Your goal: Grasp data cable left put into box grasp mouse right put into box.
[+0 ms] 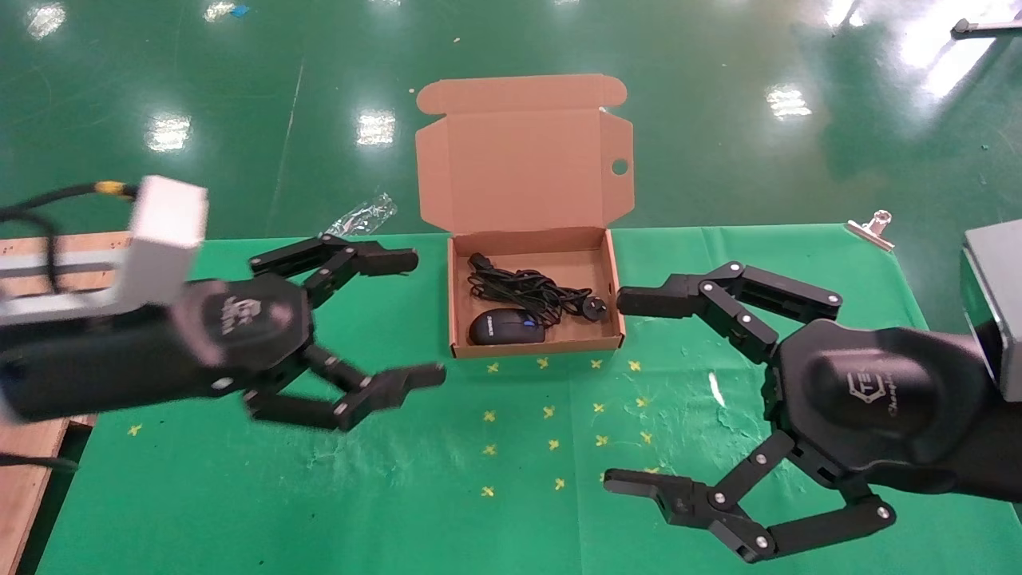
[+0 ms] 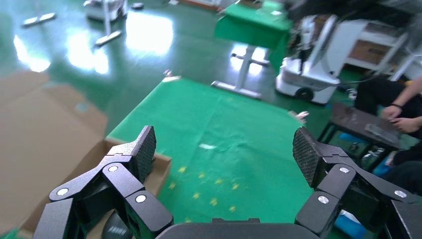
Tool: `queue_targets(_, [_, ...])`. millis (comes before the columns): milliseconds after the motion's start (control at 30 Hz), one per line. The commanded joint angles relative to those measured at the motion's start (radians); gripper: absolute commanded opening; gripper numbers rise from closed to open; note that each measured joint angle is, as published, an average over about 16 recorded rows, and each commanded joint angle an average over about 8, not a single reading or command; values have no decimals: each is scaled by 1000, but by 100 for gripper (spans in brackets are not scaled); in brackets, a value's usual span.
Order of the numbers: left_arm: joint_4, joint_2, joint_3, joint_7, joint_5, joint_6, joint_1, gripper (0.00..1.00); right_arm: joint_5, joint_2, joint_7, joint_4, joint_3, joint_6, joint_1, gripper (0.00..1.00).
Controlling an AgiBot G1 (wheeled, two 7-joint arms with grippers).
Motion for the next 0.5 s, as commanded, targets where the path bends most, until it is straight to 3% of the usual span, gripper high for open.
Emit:
queue_targets(33, [-27,-20,-27,9,-33,28,23,100,0,0,0,0,0,0,0,100])
queue_targets(300, [-108,-81,-110,34,-135,114,92,100,3,2,0,2,0,-1,-1,100])
queue_targets(500, [-122,-91,-124,37,-154,128,104,100,4,2,0,2,1,-1,-2,100])
